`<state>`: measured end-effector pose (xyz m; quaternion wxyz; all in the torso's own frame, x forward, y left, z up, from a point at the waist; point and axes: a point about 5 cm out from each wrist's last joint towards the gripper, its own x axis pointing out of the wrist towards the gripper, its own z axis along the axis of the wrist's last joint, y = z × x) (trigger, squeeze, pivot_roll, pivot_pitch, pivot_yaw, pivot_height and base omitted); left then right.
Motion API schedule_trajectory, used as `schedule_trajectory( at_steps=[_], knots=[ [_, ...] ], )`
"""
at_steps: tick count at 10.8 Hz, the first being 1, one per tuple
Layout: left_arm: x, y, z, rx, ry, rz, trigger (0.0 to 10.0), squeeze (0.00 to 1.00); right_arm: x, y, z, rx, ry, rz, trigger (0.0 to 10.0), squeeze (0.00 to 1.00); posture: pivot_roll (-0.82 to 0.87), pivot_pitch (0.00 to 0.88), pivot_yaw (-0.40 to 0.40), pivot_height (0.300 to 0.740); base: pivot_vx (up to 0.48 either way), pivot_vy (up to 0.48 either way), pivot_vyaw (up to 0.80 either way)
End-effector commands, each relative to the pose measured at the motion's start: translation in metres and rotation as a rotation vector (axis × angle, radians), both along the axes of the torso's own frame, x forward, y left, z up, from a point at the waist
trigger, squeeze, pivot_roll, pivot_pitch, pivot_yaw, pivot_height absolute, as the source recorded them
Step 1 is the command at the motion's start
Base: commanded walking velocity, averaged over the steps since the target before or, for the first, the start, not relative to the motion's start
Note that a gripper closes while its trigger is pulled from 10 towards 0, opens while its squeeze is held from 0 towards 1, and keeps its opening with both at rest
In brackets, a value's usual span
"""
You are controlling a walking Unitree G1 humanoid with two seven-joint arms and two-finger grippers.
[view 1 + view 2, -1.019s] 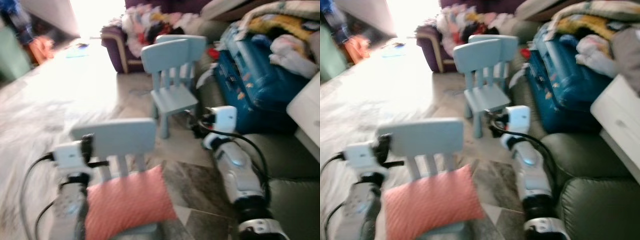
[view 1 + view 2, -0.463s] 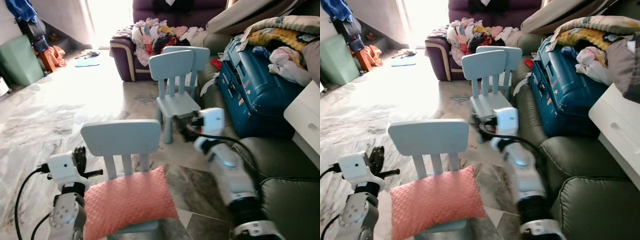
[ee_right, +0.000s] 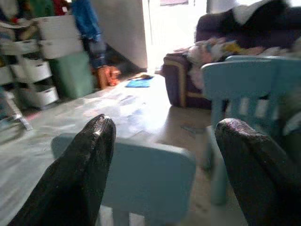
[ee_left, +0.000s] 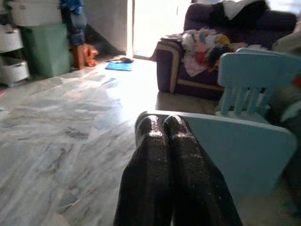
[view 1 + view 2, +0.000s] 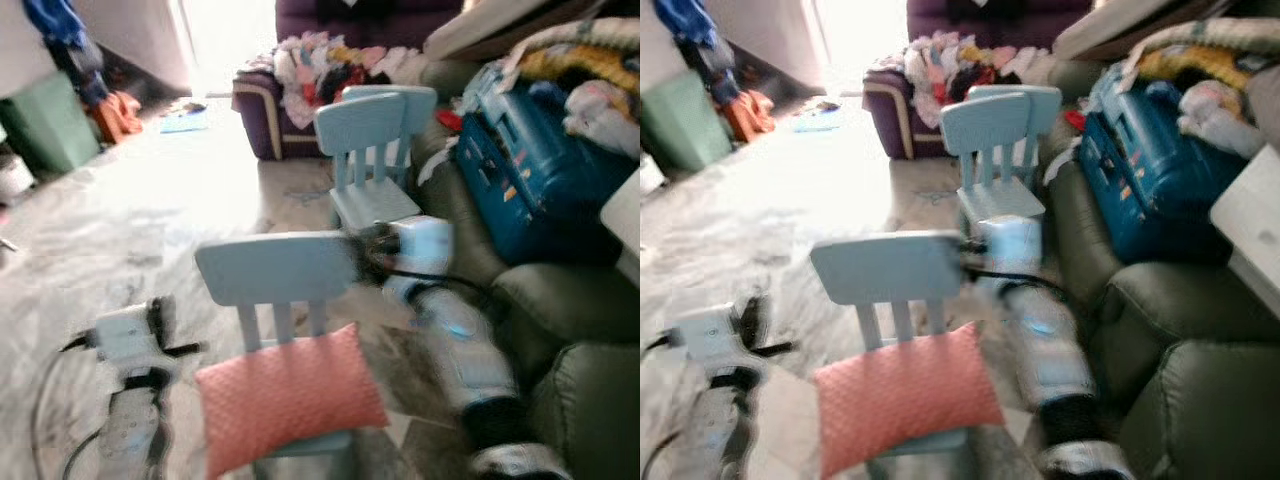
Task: Move the pillow to the sofa
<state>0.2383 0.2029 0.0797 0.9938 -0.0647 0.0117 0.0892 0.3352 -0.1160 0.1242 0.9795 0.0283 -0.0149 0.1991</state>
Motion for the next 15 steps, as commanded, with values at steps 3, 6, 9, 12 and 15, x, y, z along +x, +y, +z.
schedule_trajectory(
  at_steps=[3,6,9,12,15],
  knots=[
    [0.0002,0.0080,0.0049,0.008,-0.012,0.007,10.0,0.00,0.0018,0.0125,0.0055,0.020,-0.015,0.037,10.0,0.00,-0.14,0.000,0.049,0.740,0.000,0.126,0.00],
    [0.0026,0.0049,0.0062,0.025,-0.009,0.040,10.0,0.00,0.0023,0.0148,0.0065,0.006,-0.025,0.052,10.0,0.00,-0.14,0.000,0.044,0.740,0.000,0.000,0.00],
    [0.0016,0.0030,0.0062,0.011,-0.025,0.010,10.0,0.00,0.0026,0.0181,0.0074,-0.006,-0.030,0.068,10.0,0.00,-0.14,0.000,0.039,0.740,0.000,0.000,0.80],
    [0.0010,0.0036,0.0039,0.003,-0.016,0.019,10.0,0.00,0.0036,0.0179,0.0077,0.003,-0.026,0.061,10.0,0.00,-0.14,0.000,0.036,0.740,0.000,0.000,0.00],
    [0.0006,0.0047,0.0034,-0.003,-0.015,0.023,10.0,0.00,0.0053,0.0170,0.0082,0.011,-0.025,0.037,10.0,0.20,-0.13,0.000,0.032,0.740,0.000,0.000,0.00]
  ],
)
